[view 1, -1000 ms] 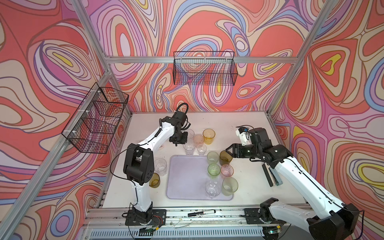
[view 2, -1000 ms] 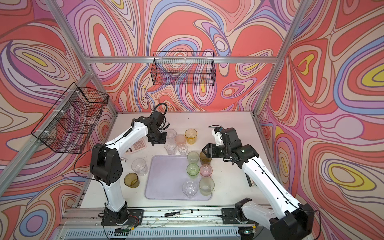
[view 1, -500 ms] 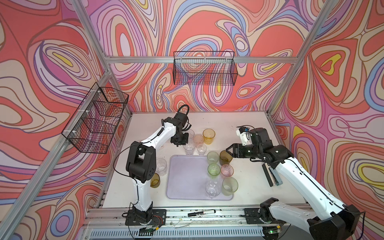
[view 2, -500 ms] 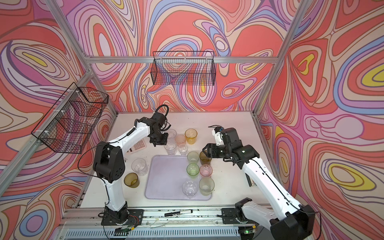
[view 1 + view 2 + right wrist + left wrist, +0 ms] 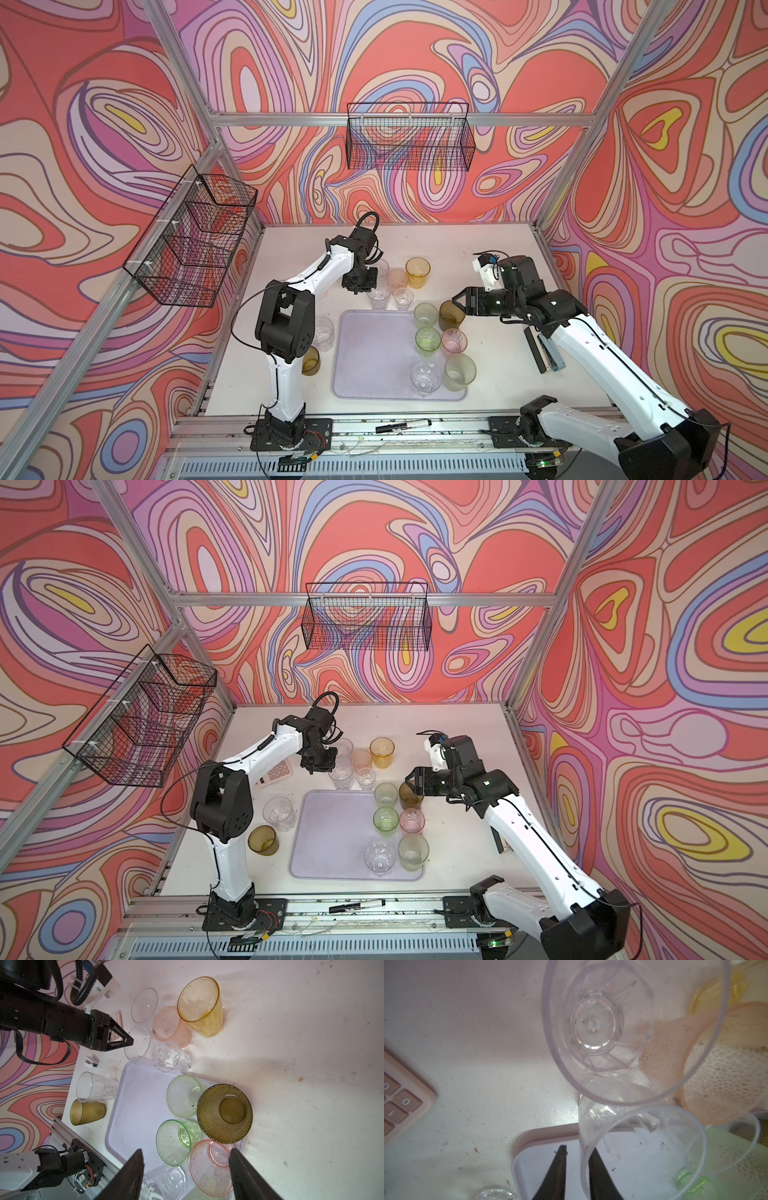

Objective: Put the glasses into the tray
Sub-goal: 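Lower the left gripper and close it on another clear glass's rim, then lift the clear glass off the table with the left gripper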

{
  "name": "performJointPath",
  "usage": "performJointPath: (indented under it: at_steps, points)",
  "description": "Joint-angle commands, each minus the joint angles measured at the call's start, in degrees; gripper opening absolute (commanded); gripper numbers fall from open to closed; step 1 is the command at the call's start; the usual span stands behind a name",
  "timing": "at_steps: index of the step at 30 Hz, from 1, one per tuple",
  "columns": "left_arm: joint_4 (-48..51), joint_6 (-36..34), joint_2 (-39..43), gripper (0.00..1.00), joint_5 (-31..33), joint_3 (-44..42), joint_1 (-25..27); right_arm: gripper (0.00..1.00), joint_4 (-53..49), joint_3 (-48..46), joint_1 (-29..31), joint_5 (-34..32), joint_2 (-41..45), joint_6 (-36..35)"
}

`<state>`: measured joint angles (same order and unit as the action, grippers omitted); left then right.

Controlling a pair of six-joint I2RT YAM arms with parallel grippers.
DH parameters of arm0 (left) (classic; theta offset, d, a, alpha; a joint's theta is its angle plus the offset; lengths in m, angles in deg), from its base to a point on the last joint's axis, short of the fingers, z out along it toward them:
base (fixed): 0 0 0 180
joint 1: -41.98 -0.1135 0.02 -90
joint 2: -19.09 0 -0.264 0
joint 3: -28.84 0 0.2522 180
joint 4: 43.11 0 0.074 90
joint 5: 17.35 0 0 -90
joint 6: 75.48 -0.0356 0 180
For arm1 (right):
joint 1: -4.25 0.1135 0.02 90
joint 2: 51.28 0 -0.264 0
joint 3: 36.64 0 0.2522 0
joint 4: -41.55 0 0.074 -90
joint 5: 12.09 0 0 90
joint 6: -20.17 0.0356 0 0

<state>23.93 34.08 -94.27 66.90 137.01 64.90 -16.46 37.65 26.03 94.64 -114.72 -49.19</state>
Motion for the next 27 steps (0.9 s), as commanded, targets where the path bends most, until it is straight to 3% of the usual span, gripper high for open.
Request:
performJointPath:
  at_steps: [1, 27]
  points:
    - [0.86, 0.14, -1.11, 0.21, 0.84, 1.43, -0.15, 0.67, -0.16, 1.17, -0.16, -0.47, -0.02, -0.28]
    - [2.71, 0.22, 1.11, 0.05, 2.58, 1.57, -0.08, 0.67, -0.03, 0.58, -0.20, -1.00, -0.02, -0.17]
